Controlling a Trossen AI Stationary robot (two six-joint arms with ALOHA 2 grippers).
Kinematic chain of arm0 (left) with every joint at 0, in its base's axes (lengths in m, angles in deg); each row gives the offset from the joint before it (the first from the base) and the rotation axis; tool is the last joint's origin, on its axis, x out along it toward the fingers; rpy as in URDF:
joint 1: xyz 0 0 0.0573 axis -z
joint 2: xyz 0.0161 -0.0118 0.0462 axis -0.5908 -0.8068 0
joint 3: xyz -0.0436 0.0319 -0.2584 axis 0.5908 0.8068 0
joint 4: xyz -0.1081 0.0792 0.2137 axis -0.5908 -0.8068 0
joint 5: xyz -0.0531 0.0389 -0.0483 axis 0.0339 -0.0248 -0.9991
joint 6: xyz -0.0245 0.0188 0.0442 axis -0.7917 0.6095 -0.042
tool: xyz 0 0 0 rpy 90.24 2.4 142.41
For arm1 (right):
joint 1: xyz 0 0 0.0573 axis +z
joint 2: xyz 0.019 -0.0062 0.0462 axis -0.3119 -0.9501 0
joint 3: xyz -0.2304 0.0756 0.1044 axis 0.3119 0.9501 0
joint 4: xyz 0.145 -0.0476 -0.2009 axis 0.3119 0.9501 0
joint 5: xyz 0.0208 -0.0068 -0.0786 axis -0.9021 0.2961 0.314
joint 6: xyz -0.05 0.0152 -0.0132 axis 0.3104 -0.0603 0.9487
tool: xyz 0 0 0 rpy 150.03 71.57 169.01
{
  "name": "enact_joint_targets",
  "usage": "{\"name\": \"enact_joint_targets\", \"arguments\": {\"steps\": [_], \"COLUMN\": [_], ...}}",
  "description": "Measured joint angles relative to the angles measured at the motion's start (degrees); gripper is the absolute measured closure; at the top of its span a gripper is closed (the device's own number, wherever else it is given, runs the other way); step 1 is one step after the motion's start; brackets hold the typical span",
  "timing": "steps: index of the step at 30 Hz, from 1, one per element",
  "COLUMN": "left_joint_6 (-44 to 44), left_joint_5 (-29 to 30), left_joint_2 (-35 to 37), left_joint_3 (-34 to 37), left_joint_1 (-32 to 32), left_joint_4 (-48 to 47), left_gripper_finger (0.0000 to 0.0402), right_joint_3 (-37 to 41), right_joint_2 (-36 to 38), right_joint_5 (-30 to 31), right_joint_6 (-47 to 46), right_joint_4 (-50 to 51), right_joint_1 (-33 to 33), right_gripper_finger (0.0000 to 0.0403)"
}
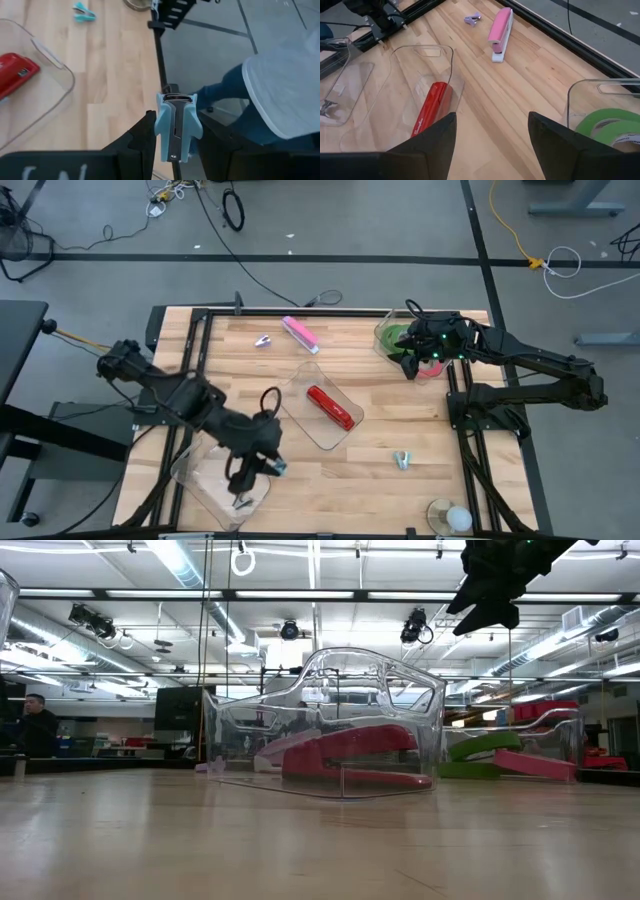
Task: Pick and place Stapler, Stapler remover, tape
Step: Put the top blue staple remover into the bottom transparent bin
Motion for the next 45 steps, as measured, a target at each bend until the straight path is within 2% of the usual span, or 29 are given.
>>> {"name": "enact_joint_targets", "arguments": {"steps": [11,24,28,45], "left_joint_6": [-2.25,0.37,0.28,-1.42], "left_joint_5": [0.71,7.13,7.49,11.24], "left_joint_2": [0.00,-0.05,-0.15,-0.17], "left_joint_3": [0.09,0.14,0.15,0.17], "left_joint_1": [4.80,11.20,12.93,17.85], "left_joint_4": [-0.62,-13.38,-18.05,-21.85], "left_gripper_finger": [0.0275,0.0275,0.0275,0.0275], "right_joint_3": [0.00,0.00,0.00,0.00], "right_joint_2": [0.00,0.02,0.02,0.02], "right_joint_5": [0.00,0.11,0.13,0.17], "right_joint_6": [-0.34,-0.31,-0.52,-0.71], "right_joint_4": [0.00,0.00,0.00,-0.02], "right_joint_1": [0.00,0.01,-0.01,-0.01], "right_gripper_finger": [0.0158,0.0158,0.0158,0.0158]}}
